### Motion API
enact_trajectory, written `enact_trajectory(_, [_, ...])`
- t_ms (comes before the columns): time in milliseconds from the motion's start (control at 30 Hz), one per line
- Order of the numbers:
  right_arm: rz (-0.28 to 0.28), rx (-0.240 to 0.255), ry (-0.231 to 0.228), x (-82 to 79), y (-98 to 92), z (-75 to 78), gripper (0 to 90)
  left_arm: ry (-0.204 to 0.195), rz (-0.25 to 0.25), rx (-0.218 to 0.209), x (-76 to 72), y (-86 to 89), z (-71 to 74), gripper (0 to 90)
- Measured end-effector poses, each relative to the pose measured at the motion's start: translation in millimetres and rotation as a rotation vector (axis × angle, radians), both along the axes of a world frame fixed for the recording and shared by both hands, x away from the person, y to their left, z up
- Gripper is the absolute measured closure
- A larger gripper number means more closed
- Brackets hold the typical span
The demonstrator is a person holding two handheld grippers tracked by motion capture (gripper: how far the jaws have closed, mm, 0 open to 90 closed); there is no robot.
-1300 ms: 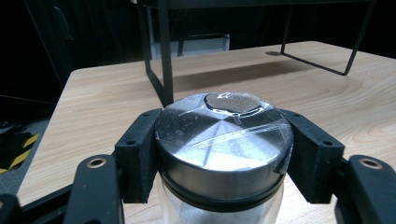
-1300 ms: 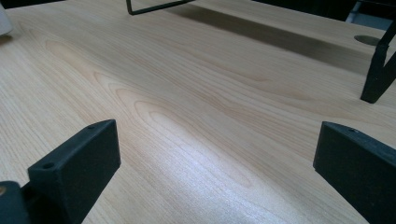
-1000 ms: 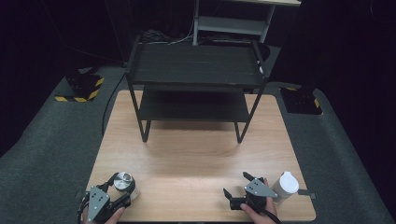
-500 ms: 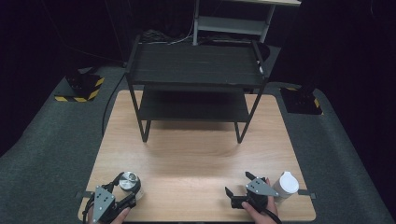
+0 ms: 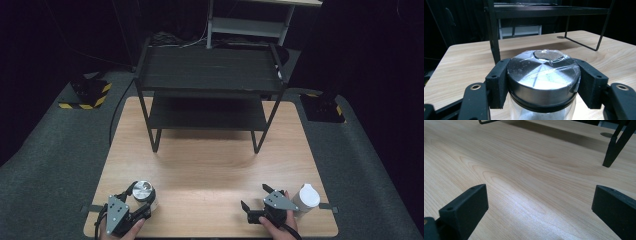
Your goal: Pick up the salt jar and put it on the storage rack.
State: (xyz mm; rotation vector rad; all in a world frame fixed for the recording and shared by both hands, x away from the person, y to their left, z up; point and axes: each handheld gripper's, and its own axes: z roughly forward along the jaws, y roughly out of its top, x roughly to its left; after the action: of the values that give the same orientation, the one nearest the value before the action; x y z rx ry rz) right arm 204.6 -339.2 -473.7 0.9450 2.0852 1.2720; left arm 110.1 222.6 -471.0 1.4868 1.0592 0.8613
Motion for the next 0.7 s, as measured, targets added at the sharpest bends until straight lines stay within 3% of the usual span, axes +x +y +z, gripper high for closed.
enact_trajectory(700, [0.006, 0.004, 0.001, 0.6, -1.3, -0.2, 0.5, -0.043, -0.019, -0.011, 19.4, -17.9, 24.0, 34.9])
